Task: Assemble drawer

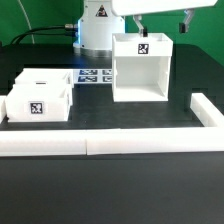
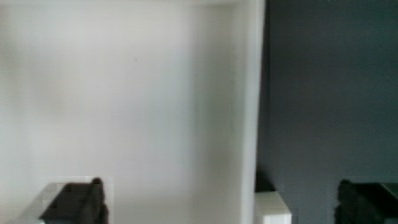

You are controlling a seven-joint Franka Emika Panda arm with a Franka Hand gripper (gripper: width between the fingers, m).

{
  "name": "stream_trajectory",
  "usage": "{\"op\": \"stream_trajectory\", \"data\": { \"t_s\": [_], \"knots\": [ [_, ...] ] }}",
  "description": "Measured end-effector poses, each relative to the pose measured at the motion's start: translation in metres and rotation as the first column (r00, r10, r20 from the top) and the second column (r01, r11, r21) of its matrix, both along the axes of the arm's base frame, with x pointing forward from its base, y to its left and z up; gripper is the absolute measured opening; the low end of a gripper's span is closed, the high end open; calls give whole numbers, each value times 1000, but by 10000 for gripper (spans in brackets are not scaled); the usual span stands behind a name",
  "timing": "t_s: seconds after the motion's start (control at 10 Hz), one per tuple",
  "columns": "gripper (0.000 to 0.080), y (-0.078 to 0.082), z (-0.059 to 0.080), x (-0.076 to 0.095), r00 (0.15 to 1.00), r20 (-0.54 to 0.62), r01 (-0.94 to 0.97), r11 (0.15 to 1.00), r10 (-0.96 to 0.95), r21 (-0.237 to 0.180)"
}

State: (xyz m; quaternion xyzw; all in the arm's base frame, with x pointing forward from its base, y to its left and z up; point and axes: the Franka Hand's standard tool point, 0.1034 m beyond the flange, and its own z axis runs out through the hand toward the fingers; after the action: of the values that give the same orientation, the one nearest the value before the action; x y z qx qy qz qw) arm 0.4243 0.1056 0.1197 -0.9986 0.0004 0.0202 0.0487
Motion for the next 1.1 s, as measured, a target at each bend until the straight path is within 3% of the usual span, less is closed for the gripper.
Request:
{"op": "stream_trajectory", "data": {
  "t_s": [0.3,0.5,0.7,0.8,0.9,1.0,1.1],
  "knots": [
    [649,9,-21,-14,1000,-4,13,1000,-13,-5],
    [649,12,-23,-16,999,-9,32,999,-32,-11],
    [392,12,-23,-16,999,-9,32,999,-33,-10],
    [392,12,-23,-16,999,-10,32,999,-33,-10],
    [209,12,-23,-16,999,-10,32,999,-33,-10],
    [82,12,-23,-16,999,-10,33,999,-33,-10],
    [82,12,-23,-15,999,-9,33,999,-33,-10]
  ]
}}
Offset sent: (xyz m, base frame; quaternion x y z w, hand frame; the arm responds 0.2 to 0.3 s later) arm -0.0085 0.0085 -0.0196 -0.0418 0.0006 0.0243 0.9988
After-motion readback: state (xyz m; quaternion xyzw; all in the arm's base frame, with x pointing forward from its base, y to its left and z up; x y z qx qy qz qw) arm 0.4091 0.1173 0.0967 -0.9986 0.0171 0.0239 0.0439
